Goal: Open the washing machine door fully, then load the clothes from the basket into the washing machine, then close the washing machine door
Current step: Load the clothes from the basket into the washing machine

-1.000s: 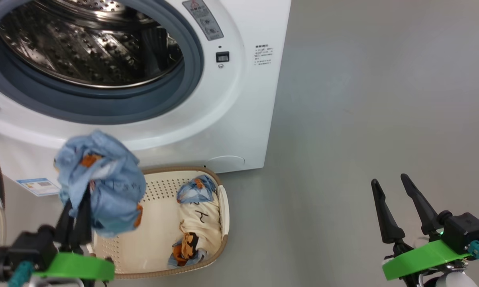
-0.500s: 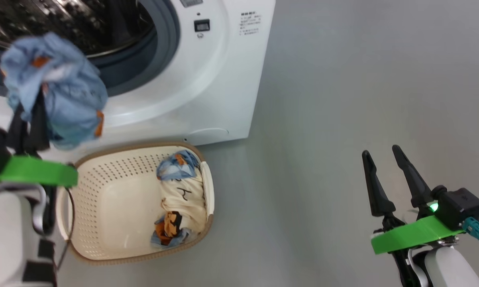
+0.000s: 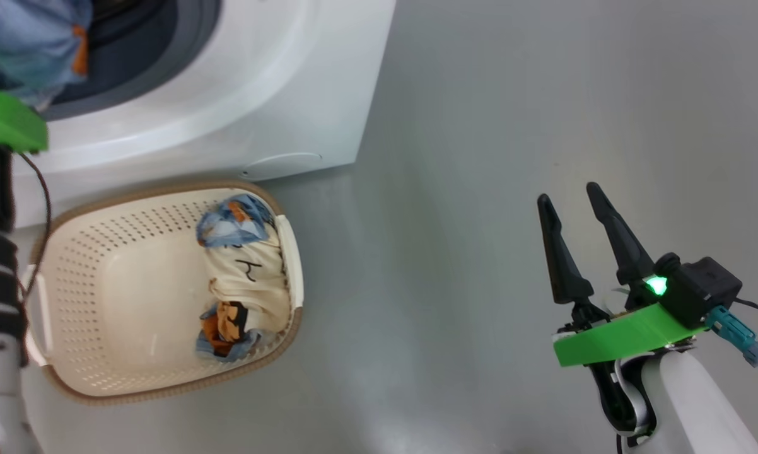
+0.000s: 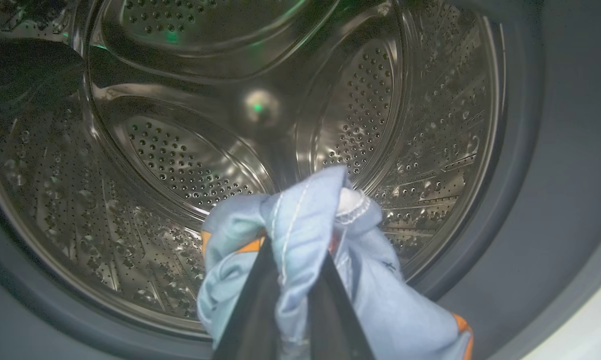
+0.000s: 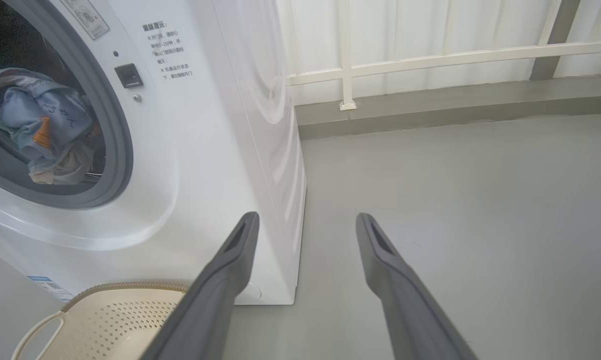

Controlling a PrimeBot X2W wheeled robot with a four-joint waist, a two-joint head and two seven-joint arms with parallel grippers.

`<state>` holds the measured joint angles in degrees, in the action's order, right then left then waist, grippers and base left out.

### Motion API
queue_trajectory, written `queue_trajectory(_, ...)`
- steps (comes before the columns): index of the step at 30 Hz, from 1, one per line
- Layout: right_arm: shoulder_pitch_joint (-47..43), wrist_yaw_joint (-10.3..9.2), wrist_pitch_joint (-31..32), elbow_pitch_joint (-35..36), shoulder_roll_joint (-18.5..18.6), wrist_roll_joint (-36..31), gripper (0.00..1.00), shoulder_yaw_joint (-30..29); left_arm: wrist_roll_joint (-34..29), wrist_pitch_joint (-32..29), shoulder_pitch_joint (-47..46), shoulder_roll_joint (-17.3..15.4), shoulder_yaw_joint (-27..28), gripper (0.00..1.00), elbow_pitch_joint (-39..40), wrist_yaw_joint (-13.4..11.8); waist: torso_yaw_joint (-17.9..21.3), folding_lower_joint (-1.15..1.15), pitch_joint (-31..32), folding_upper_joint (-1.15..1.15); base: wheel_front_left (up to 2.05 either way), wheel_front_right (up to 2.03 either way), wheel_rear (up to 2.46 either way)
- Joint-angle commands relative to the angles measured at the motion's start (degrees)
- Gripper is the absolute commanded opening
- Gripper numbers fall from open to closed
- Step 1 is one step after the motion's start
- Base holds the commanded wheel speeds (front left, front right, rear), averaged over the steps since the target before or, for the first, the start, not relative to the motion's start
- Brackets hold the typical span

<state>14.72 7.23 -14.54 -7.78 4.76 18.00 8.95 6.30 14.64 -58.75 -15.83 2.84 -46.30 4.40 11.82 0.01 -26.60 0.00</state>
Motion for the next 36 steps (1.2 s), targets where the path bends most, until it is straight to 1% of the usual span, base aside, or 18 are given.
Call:
queue_trajectory(1,1.09,0.25,-0.46,1.35,-0.21,-0.38,1.00,1.68,-0.78,0.36,-2.82,-3.27,0.79,0.00,-0.28,-0.53,2.28,-0.01,-2.84,0.00,0.00,0.00,0.00)
queue_trajectory(8,3.38,0.25,-0.46,1.39,-0.97,-0.10,1.00,3.99,-1.65,0.36,-11.12,-5.32,0.21,0.00,-7.54,-1.42,4.93,-0.01,-5.93,0.00,0.00,0.00,0.00)
queue_trajectory(14,4.11,0.25,-0.46,1.58,-1.51,0.28,1.00,5.34,-1.93,0.36,-15.73,-7.51,0.01,0.00,-10.39,-1.41,7.37,-0.01,-8.00,0.00,0.00,0.00,0.00)
queue_trajectory(18,4.07,0.25,-0.46,1.70,-1.70,0.52,1.00,5.76,-1.81,0.36,-17.18,-9.43,0.46,0.00,-10.40,-1.46,8.98,-0.01,-8.89,0.00,0.00,0.00,0.00)
queue_trajectory(21,3.97,0.25,-0.46,1.88,-1.78,0.64,1.00,5.64,-1.55,0.36,-17.62,-10.15,1.09,0.00,-7.78,-1.73,9.61,-0.01,-9.54,0.00,0.00,0.00,0.00)
queue_trajectory(24,3.99,0.25,-0.46,1.99,-1.82,0.67,1.00,5.62,-1.86,0.36,-16.99,-10.79,1.60,0.00,-3.28,-2.47,9.92,-0.01,-10.08,0.00,0.00,0.00,0.00)
queue_trajectory(25,3.99,0.25,-0.46,2.03,-1.83,0.67,1.00,5.63,-1.93,0.36,-16.45,-10.89,1.75,0.45,-2.61,-2.60,9.96,-0.01,-10.14,0.00,0.00,0.00,0.00)
queue_trajectory(26,3.97,0.25,-0.46,2.06,-1.84,0.68,1.00,5.62,-2.29,0.36,-15.75,-11.07,1.65,1.00,-2.55,-2.85,9.96,-0.01,-10.15,0.00,0.00,0.00,0.00)
queue_trajectory(32,4.28,0.25,-0.46,1.94,-1.87,0.63,1.00,5.53,-2.51,0.36,-13.28,-10.68,2.24,1.00,-0.47,-3.95,9.25,-0.01,-10.08,0.00,0.00,0.00,0.00)
queue_trajectory(36,4.67,0.25,-0.46,1.89,-1.87,0.57,1.00,5.63,-2.39,0.36,-11.71,-10.28,2.56,1.00,0.65,-3.89,8.80,-0.01,-9.71,0.00,0.00,0.00,0.00)
